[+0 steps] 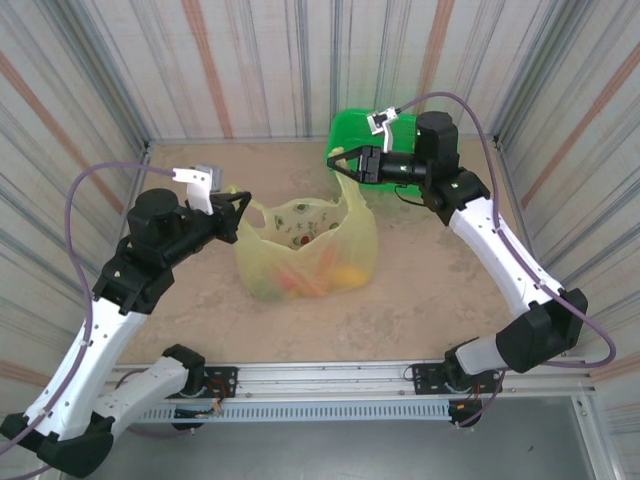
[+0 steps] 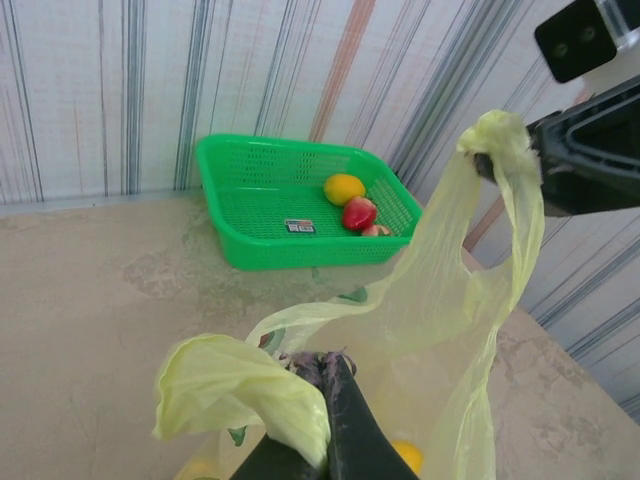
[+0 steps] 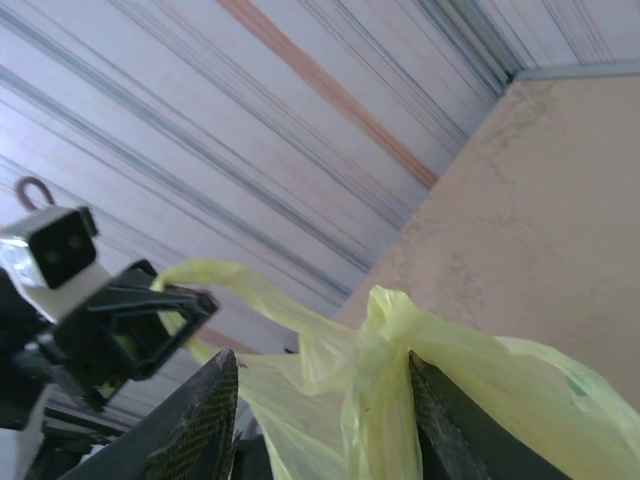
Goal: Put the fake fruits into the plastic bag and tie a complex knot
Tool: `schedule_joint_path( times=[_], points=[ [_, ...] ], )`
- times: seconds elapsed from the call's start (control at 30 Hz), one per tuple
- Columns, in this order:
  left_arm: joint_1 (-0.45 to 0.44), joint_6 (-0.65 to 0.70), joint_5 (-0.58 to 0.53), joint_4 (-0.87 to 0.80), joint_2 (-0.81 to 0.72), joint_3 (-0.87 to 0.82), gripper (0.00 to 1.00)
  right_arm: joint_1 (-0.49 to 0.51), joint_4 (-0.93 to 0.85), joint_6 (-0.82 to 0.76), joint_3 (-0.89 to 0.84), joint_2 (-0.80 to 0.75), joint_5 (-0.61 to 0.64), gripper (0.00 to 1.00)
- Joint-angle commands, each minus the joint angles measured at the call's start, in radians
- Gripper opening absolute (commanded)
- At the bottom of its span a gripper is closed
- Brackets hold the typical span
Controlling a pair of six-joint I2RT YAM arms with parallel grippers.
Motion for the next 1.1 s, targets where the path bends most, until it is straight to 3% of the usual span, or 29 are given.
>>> schedule_joint_path(
  times=[0.0,0.23,0.47,0.6,0.67,0.77,0.87,0.97,1.07],
  points=[
    [-0.005,0.025,-0.029,0.014,-0.027,0.034,0.00,-0.009,0.125,0.092,0.072,-0.018,-0.039,0.45],
    [-0.006,0.052,-0.051,0.015,-0.014,0.080,0.00,-0.032,0.148,0.076,0.099,-0.050,0.028,0.33],
    [-0.005,0.057,-0.055,0.039,-0.003,0.084,0.00,-0.090,0.091,0.009,0.024,-0.090,0.052,0.11],
    [-0.005,0.029,0.010,0.084,-0.005,0.050,0.00,-0.094,-0.039,-0.119,-0.004,-0.107,0.095,0.11],
    [-0.007,-0.005,0.036,0.109,-0.006,0.016,0.00,-0.092,-0.091,-0.168,-0.010,-0.112,0.112,0.18],
    [-0.008,-0.054,0.040,0.160,-0.017,-0.042,0.00,-0.062,-0.183,-0.278,0.011,-0.129,0.158,0.49],
    [-0.010,-0.083,0.036,0.198,-0.027,-0.079,0.00,0.008,-0.287,-0.424,0.018,-0.161,0.310,0.57],
    [-0.019,-0.096,0.039,0.223,-0.040,-0.103,0.00,0.056,-0.350,-0.500,0.015,-0.191,0.503,0.58],
    [-0.027,-0.079,0.041,0.224,-0.057,-0.120,0.00,0.086,-0.332,-0.536,-0.001,-0.234,0.591,0.59]
  ],
)
